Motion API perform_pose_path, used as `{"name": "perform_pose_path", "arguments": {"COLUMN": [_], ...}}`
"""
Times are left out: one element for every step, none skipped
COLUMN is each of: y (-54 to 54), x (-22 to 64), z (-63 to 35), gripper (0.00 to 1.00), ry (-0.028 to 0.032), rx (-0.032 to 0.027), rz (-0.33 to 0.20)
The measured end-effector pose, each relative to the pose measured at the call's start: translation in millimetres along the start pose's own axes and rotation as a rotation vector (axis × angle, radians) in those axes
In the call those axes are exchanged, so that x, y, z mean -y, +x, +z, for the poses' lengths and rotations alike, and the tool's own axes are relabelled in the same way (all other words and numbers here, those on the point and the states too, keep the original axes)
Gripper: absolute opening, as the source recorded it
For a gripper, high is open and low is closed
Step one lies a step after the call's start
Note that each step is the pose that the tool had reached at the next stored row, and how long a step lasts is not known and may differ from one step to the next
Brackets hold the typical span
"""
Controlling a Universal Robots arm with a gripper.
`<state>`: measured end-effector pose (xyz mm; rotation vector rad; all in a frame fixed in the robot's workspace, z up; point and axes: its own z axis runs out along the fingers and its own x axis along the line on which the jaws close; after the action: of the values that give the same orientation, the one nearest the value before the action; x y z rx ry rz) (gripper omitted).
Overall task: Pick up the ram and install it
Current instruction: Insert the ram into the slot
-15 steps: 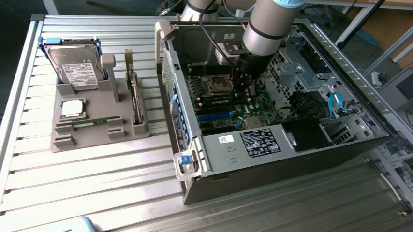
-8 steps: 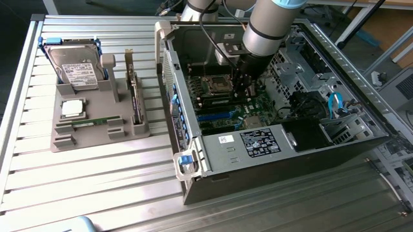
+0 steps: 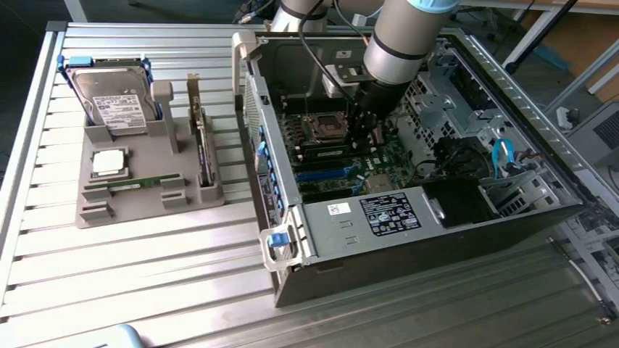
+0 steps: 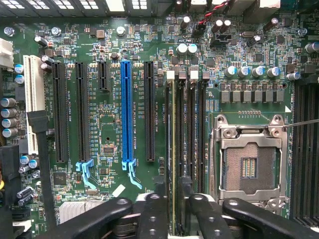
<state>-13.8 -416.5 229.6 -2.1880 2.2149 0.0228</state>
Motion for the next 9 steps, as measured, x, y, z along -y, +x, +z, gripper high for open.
{"name": "perform_pose_path", "arguments": {"y": [0.0, 0.0, 0.0, 0.0, 0.0, 0.0, 0.0, 0.0, 0.0], "x": [0.0, 0.0, 0.0, 0.0, 0.0, 0.0, 0.0, 0.0, 0.0], "z": [0.0, 0.0, 0.0, 0.0, 0.0, 0.0, 0.0, 0.0, -0.3], "gripper": [0.26, 0.26, 0.26, 0.26, 0.26, 0.26, 0.26, 0.26, 0.26], "ry": [0.0, 0.0, 0.0, 0.0, -0.0001, 0.0, 0.0, 0.0, -0.0001], "rx": [0.0, -0.0001, 0.0, 0.0, 0.0, 0.0, 0.0, -0.0001, -0.0002], "rz": [0.0, 0.0, 0.0, 0.0, 0.0, 0.0, 0.0, 0.0, 0.0]}}
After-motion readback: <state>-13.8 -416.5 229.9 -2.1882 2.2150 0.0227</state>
